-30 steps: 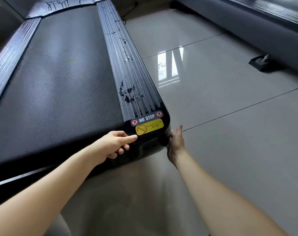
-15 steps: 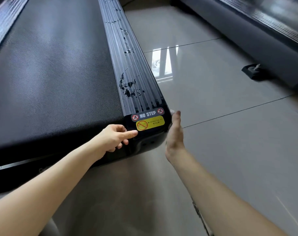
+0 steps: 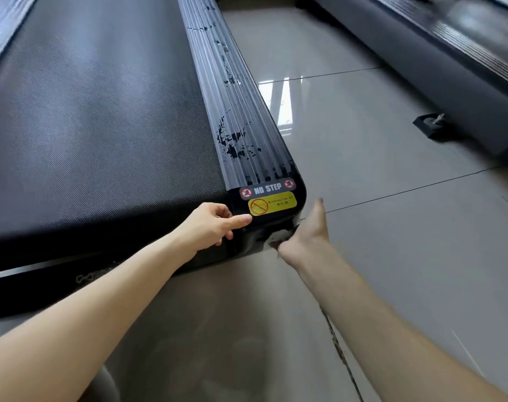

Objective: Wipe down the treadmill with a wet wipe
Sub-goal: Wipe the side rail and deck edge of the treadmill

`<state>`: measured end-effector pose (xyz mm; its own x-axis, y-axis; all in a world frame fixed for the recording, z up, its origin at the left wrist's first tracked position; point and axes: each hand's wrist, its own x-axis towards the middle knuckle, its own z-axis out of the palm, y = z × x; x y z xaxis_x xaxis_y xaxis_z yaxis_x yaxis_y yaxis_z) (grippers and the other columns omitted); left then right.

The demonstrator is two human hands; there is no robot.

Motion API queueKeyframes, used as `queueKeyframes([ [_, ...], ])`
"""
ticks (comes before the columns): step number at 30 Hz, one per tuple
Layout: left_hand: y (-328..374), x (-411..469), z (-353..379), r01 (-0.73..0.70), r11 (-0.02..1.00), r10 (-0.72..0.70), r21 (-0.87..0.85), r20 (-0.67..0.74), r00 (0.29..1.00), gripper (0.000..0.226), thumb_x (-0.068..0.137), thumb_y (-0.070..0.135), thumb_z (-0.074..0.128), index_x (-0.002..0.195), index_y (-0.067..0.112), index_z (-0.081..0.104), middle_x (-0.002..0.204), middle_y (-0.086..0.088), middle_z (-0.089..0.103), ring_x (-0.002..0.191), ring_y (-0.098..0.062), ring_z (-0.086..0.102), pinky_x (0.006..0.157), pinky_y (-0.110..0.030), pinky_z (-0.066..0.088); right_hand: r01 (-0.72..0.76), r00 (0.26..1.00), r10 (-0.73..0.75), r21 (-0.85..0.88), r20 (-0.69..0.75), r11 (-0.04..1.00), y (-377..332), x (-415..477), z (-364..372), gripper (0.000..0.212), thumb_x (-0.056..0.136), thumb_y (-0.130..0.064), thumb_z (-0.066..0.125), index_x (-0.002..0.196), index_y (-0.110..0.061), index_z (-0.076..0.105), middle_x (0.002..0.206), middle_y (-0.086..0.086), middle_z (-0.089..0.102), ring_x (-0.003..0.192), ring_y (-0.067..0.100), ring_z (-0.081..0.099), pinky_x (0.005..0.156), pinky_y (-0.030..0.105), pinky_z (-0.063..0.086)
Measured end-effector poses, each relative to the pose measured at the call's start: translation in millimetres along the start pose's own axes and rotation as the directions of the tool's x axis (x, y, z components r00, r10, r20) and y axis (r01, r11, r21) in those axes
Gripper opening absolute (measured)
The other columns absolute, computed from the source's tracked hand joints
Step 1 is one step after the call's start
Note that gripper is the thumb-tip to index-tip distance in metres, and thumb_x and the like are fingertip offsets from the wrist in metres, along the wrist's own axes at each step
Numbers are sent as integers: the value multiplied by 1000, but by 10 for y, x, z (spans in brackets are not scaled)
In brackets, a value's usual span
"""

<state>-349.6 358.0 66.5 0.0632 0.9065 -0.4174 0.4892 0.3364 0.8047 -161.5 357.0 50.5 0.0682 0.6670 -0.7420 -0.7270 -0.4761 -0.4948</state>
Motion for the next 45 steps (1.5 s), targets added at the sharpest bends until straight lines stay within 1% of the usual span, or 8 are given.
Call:
queueKeyframes([
  [5,-12,-29,33,-35,999,35,3,-17,999,42,85,51,78,81,15,59,65,-1,66,42,-6,45,40,-14,36,55,997,-57,48,48,997,-412,-157,8,73,100,-35,41,141,25,28,150,39,36,139,57,37,108,61,43],
  [8,-26,-53,60,-61,998,61,15,-34,998,41,88,52,76,82,15,58,65,0,67,41,-5,45,47,-15,40,171,975,-171,-9,-139,985,-270,-198,20,19,85,-1,34,73,2,48,75,24,50,61,30,53,55,27,44],
  [12,-70,-46,66,-56,998,55,-22,-45,997,43,88,53,76,83,12,62,62,2,67,41,-4,45,53,-20,42,141,973,-154,-87,-174,986,169,-11,-60,28,94,-19,38,69,-21,50,61,-3,55,46,13,47,45,18,31],
  [20,-143,-9,70,-84,996,83,-18,-72,994,54,86,58,75,87,5,66,59,4,66,40,1,46,64,-30,43,-54,997,59,88,-53,995,515,44,141,78,89,-80,26,120,-27,74,120,14,73,114,41,67,95,51,54],
  [25,-109,15,54,-59,997,59,-55,5,998,44,87,55,75,82,13,62,62,2,68,42,-4,46,59,-25,43,-80,990,94,142,-101,987,-75,-317,382,66,87,-67,37,120,-20,68,131,14,62,120,37,57,107,54,38],
  [35,-108,47,31,-70,996,73,-55,49,996,44,87,55,76,77,17,56,64,0,67,44,-6,46,52,-21,41,-30,988,30,5,-151,1000,714,58,53,38,90,-5,31,106,-12,65,92,14,66,63,22,54,48,22,41],
  [39,-115,52,28,-61,992,69,-113,61,996,43,87,53,76,74,18,56,66,-2,66,46,-8,46,47,-17,38,-14,998,15,21,-55,1000,1023,211,-156,44,72,15,30,100,6,63,77,19,67,73,32,59,76,43,53],
  [45,-153,39,36,-76,988,84,-134,52,995,43,87,53,76,81,13,62,66,-3,66,45,-6,47,51,-19,42,-44,991,48,37,-122,998,887,237,65,33,101,-16,36,115,-6,64,94,15,69,58,25,62,44,21,42],
])
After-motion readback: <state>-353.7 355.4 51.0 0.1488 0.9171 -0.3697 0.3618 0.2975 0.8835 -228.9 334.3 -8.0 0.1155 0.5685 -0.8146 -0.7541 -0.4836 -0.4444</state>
